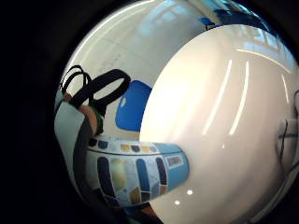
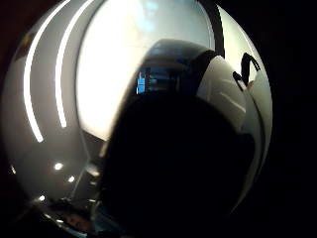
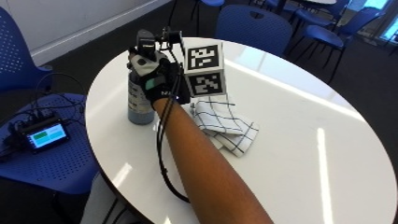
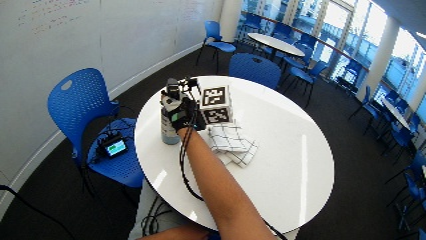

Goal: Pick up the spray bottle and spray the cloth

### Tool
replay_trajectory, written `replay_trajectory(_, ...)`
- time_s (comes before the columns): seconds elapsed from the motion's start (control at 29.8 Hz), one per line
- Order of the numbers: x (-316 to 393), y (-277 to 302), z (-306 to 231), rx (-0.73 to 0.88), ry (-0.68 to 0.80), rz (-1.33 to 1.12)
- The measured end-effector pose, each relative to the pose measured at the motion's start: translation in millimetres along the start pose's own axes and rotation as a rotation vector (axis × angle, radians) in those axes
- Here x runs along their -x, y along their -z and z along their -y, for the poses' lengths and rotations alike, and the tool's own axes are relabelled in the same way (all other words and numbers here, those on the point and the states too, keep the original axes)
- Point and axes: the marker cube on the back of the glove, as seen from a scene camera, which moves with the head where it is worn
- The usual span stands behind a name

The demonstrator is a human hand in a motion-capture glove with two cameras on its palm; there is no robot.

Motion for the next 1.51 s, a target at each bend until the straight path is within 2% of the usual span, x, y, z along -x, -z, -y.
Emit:
replay_trajectory(0.4,33,7,4,-0.009,0.043,-0.012)
replay_trajectory(0.8,32,1,2,0.001,0.032,-0.020)
replay_trajectory(1.51,-27,-14,-34,0.113,-0.086,-0.011)
